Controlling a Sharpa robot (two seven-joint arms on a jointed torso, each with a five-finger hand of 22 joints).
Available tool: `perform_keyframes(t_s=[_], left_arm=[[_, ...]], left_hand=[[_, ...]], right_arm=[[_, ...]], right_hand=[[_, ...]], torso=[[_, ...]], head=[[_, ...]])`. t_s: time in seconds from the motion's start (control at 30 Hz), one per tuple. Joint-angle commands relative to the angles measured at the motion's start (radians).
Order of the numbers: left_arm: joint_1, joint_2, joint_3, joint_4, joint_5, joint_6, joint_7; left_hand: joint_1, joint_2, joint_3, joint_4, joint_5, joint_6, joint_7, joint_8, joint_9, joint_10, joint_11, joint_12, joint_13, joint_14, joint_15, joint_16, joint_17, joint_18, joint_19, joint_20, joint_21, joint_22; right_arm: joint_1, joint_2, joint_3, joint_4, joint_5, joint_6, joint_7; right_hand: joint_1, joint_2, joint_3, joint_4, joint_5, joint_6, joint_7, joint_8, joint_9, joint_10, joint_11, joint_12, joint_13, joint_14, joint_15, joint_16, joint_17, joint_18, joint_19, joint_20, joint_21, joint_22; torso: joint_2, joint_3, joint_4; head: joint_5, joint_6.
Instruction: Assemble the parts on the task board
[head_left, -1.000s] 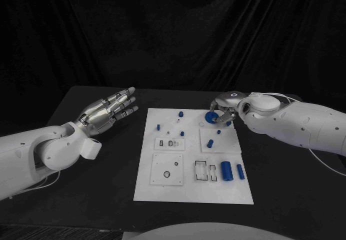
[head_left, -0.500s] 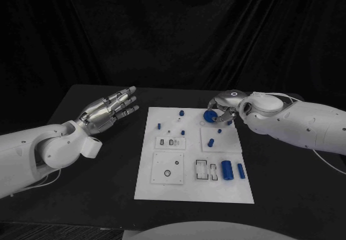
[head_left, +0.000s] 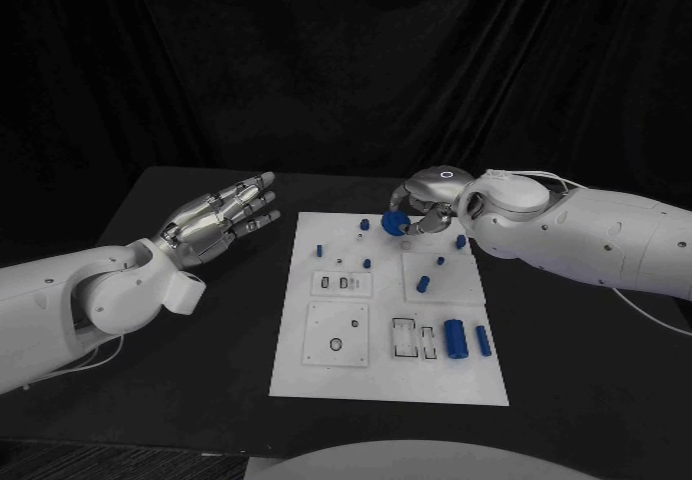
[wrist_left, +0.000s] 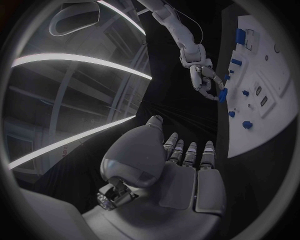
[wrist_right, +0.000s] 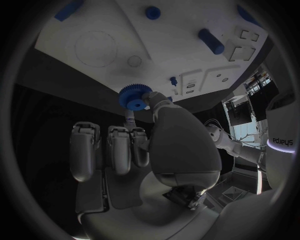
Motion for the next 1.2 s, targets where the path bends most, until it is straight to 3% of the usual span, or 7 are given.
perform_keyframes(t_s=[0.03,0.4,0.6,0.73,0.87,1.2], left_arm=[[-0.001,0.003,0.001,0.001,0.0,0.016,0.005],[-0.001,0.007,0.001,0.001,0.0,0.017,0.003],[-0.001,0.009,0.001,0.0,0.0,0.018,0.0],[-0.001,0.011,0.001,-0.001,0.0,0.021,-0.001],[-0.001,0.013,0.001,-0.003,0.0,0.024,-0.003],[-0.001,0.017,0.001,-0.007,0.0,0.034,-0.007]], left_hand=[[0.008,0.002,0.006,-0.002,0.004,0.001,0.008,0.006,0.001,-0.002,0.007,0.004,0.001,0.0,0.007,0.004,0.001,0.018,-0.001,0.006,0.004,0.001],[0.009,0.002,0.006,-0.002,0.004,0.001,0.009,0.006,0.001,-0.001,0.008,0.006,0.001,0.0,0.008,0.005,0.001,0.018,-0.001,0.007,0.005,0.002],[0.009,0.002,0.006,-0.002,0.004,0.001,0.009,0.006,0.001,-0.001,0.009,0.006,0.001,0.001,0.009,0.005,0.001,0.018,0.0,0.008,0.005,0.002],[0.009,0.002,0.006,-0.002,0.004,0.001,0.009,0.006,0.001,-0.001,0.009,0.006,0.001,0.001,0.009,0.005,0.001,0.018,0.0,0.008,0.005,0.002],[0.009,0.002,0.006,-0.002,0.005,0.002,0.01,0.007,0.001,-0.001,0.009,0.007,0.001,0.001,0.01,0.005,0.001,0.018,0.0,0.009,0.006,0.002],[0.009,0.002,0.007,-0.002,0.006,0.002,0.01,0.007,0.002,0.0,0.01,0.007,0.001,0.001,0.01,0.006,0.002,0.018,0.0,0.01,0.006,0.002]], right_arm=[[0.003,0.017,0.001,-0.006,0.02,0.017,0.016],[-0.008,0.109,0.001,-0.079,0.022,0.06,0.037],[-0.021,0.143,0.001,-0.116,0.023,0.074,0.045],[-0.027,0.157,0.001,-0.13,0.023,0.079,0.047],[-0.029,0.166,0.001,-0.138,0.023,0.087,0.045],[-0.033,0.183,0.001,-0.155,0.023,0.093,0.046]], right_hand=[[-0.01,0.0,0.004,0.007,-0.006,0.004,0.004,0.176,0.169,0.105,0.006,0.004,0.263,0.105,0.009,0.003,0.263,-0.016,0.054,0.008,0.005,0.205],[-0.011,0.002,0.01,0.007,-0.015,-0.001,0.007,0.172,0.165,0.105,0.008,0.004,0.263,0.105,0.011,0.003,0.263,-0.015,0.054,0.009,0.004,0.204],[-0.012,0.001,0.016,0.006,-0.033,-0.008,0.011,0.163,0.159,0.105,0.012,0.004,0.263,0.105,0.014,0.003,0.263,-0.015,0.053,0.012,0.002,0.204],[-0.013,0.001,0.018,0.006,-0.038,-0.011,0.012,0.158,0.156,0.105,0.013,0.004,0.263,0.105,0.015,0.003,0.263,-0.015,0.053,0.013,0.002,0.204],[-0.015,0.0,0.022,0.006,-0.047,-0.018,0.014,0.148,0.149,0.105,0.015,0.004,0.263,0.105,0.017,0.003,0.263,-0.015,0.052,0.014,0.002,0.204],[-0.02,-0.003,0.036,0.002,-0.063,-0.05,0.018,0.104,0.122,0.105,0.019,0.004,0.263,0.105,0.022,0.003,0.263,-0.014,0.05,0.02,-0.002,0.202]], torso=[[0.0,-0.0005,0.0001],[0.001,-0.0003,0.0026],[0.0,-0.002,0.0022],[0.0,-0.0008,0.0023],[0.001,-0.0012,0.0036],[0.001,-0.0004,-0.0007]], head=[[0.0,-0.001],[-0.004,-0.004],[-0.003,-0.007],[-0.004,-0.008],[-0.006,-0.01],[-0.005,-0.015]])
